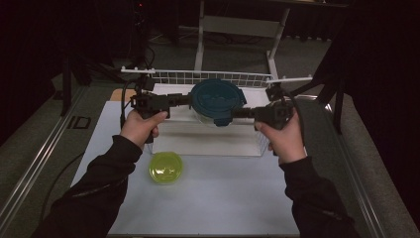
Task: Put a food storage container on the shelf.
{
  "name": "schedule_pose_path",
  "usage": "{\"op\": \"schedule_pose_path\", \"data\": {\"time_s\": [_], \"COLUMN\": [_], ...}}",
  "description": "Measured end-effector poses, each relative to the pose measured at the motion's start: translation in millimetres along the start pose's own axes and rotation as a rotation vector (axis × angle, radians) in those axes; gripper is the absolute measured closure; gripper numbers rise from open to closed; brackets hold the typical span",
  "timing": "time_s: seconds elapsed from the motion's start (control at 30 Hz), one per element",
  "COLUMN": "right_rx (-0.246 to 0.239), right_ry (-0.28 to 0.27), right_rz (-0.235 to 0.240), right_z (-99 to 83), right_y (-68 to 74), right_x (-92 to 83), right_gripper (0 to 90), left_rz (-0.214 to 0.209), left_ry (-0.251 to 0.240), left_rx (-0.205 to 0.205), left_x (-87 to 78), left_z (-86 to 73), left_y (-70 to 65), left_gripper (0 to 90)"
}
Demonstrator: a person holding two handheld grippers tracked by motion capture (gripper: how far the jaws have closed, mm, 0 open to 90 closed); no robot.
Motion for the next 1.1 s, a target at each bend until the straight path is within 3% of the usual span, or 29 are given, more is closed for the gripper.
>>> {"op": "schedule_pose_path", "data": {"time_s": [0.07,0.13,0.17,0.23,0.27,0.33,0.4,0.43,0.47,0.5,0.53,0.57,0.67,0.7,0.77,0.97,1.1], "right_rx": [-0.019,-0.035,-0.048,-0.042,-0.04,-0.025,-0.023,-0.017,-0.013,-0.009,-0.016,-0.021,-0.014,-0.009,-0.008,0.003,0.0], "right_ry": [-0.003,0.008,0.011,0.015,0.016,0.014,0.004,-0.001,-0.003,-0.005,-0.008,-0.012,-0.014,-0.015,-0.015,-0.01,-0.011], "right_rz": [0.02,0.02,0.007,0.007,0.005,0.008,-0.001,-0.004,-0.001,0.003,-0.004,-0.012,-0.01,-0.007,-0.011,-0.008,-0.016], "right_z": [-14.1,-20.2,-30.6,-36.6,-38.1,-39.1,-38.2,-37.2,-36.3,-35.5,-35.0,-34.5,-33.0,-30.7,-28.6,-21.4,-17.6], "right_y": [7.6,10.2,12.7,12.4,11.5,9.1,7.2,6.2,5.0,4.5,5.0,5.4,4.5,3.1,2.5,1.1,1.0], "right_x": [2.7,5.4,11.5,18.3,21.4,26.6,29.5,30.6,31.6,32.4,32.8,33.1,34.6,36.3,38.0,44.3,48.1], "right_gripper": [78.2,82.8,89.7,89.9,89.9,89.9,89.9,89.9,90.0,90.0,90.0,90.0,90.0,90.0,90.0,89.9,90.0], "left_rz": [-0.063,-0.085,-0.105,-0.13,-0.121,-0.082,-0.072,-0.041,-0.041,-0.023,-0.023,0.007,0.015,0.03,0.033,0.042,0.032], "left_ry": [-0.043,-0.053,-0.079,-0.086,-0.085,-0.09,-0.09,-0.082,-0.082,-0.099,-0.099,-0.116,-0.135,-0.143,-0.13,-0.118,-0.114], "left_rx": [0.068,0.083,0.111,0.123,0.135,0.156,0.168,0.208,0.208,0.238,0.238,0.267,0.289,0.316,0.336,0.384,0.392], "left_x": [-9.2,-12.5,-18.2,-22.3,-23.6,-25.6,-26.0,-26.3,-26.3,-27.4,-27.4,-28.7,-29.7,-30.7,-30.8,-32.9,-33.9], "left_z": [-14.0,-18.8,-28.3,-37.4,-42.0,-51.4,-56.0,-65.7,-65.7,-76.9,-76.9,-88.6,-100.3,-110.9,-119.2,-133.3,-138.4], "left_y": [-7.7,-9.7,-13.2,-15.1,-16.4,-18.1,-18.7,-19.7,-19.7,-20.8,-20.8,-22.1,-23.4,-25.1,-26.7,-33.2,-35.9], "left_gripper": [37.8,32.5,32.5,32.5,31.8,20.2,9.7,5.1,1.1,0.6,0.5,0.5,0.6,0.6,0.6,0.6,0.6]}}
Point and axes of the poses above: each handheld gripper's, and its own axes: x roughly forward along the jaws, z roughly out of its top, y roughly to its left, the point moved 1 cm from there along x, roughly forward along the jaws, and after that the axes turned 1 degree about -z, right-handed, at the moved point
